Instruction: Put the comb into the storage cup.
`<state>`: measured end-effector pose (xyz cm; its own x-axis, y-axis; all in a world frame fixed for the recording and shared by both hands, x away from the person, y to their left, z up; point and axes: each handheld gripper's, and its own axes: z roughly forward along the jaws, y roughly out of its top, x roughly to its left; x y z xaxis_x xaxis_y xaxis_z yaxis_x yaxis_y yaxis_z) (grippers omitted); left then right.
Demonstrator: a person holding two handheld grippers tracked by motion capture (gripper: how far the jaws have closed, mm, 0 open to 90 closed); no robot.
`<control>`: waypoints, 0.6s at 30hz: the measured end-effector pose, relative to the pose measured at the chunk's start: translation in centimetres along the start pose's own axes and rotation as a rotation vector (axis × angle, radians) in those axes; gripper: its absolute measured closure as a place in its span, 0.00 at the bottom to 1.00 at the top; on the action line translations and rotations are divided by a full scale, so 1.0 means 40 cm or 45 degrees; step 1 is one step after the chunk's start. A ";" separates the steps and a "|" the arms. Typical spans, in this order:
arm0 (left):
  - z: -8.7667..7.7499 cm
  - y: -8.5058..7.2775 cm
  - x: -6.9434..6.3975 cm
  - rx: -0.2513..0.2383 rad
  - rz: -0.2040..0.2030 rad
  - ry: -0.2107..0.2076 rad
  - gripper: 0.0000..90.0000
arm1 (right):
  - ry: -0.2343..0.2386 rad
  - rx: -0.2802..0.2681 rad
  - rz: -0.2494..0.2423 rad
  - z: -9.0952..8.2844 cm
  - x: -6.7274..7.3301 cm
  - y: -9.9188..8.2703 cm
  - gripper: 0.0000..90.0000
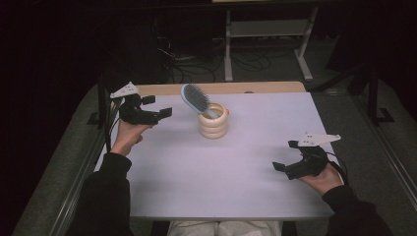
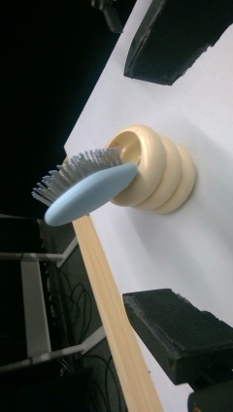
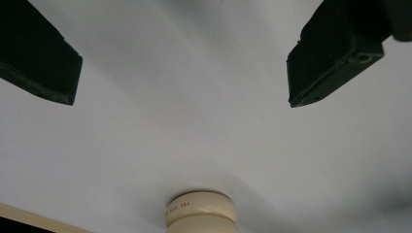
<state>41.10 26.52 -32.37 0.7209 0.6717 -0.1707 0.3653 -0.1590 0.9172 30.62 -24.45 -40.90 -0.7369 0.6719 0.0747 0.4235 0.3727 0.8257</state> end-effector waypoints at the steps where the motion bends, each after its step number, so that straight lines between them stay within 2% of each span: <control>1: -0.002 -0.004 0.000 0.003 -0.002 -0.005 0.00 | 0.000 0.000 0.000 0.000 0.000 0.000 0.00; 8: -0.012 -0.032 -0.003 0.019 0.000 -0.021 0.00 | -0.001 0.006 0.004 0.002 0.000 -0.001 0.00; 12: -0.027 -0.043 -0.009 -0.010 -0.003 -0.027 0.00 | -0.003 0.006 0.007 0.001 0.000 -0.001 0.00; 18: -0.048 -0.067 -0.010 -0.017 -0.001 -0.024 0.00 | -0.003 0.012 0.007 0.003 0.000 -0.002 0.00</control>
<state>38.70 28.05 -34.09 0.7316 0.6579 -0.1785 0.3584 -0.1485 0.9217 30.63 -24.41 -41.03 -0.7332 0.6755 0.0783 0.4328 0.3747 0.8199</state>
